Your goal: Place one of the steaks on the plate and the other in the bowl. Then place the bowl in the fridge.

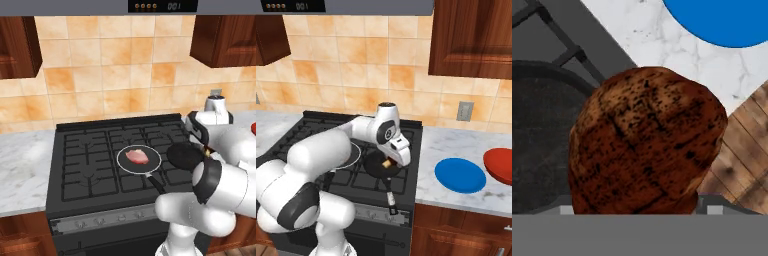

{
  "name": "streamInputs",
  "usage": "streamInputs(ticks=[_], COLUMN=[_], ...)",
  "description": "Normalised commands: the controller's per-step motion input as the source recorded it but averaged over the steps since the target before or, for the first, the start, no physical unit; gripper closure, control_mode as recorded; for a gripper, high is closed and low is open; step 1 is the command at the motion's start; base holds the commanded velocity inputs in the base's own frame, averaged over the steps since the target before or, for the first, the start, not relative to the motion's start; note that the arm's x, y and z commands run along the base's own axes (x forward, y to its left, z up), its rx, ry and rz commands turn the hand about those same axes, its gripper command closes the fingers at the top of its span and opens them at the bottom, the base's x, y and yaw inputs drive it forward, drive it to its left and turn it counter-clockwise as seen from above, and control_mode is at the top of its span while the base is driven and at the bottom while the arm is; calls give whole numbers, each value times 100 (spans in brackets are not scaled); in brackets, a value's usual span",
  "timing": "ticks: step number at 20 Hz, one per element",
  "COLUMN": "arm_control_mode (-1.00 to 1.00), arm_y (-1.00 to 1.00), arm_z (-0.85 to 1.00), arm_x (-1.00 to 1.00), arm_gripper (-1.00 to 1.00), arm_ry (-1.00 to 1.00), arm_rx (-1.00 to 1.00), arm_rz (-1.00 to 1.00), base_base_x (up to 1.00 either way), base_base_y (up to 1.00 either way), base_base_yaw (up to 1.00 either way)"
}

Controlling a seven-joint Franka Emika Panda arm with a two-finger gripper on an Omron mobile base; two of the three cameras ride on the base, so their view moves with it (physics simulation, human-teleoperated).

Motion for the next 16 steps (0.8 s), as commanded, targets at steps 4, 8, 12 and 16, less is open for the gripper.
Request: streamInputs(ticks=[4,8,12,16], arm_control_mode=[-100,-100,-100,-100], arm_y=[-100,-100,-100,-74], arm_z=[1,0,-3,-5], arm_x=[-17,0,16,21], arm_gripper=[100,100,100,100], arm_ry=[1,9,18,8], arm_rx=[0,4,13,1], arm_rz=[-43,-47,-44,-24], base_base_x=[0,0,0,0], base_base_y=[0,0,0,0], base_base_yaw=[0,0,0,0])
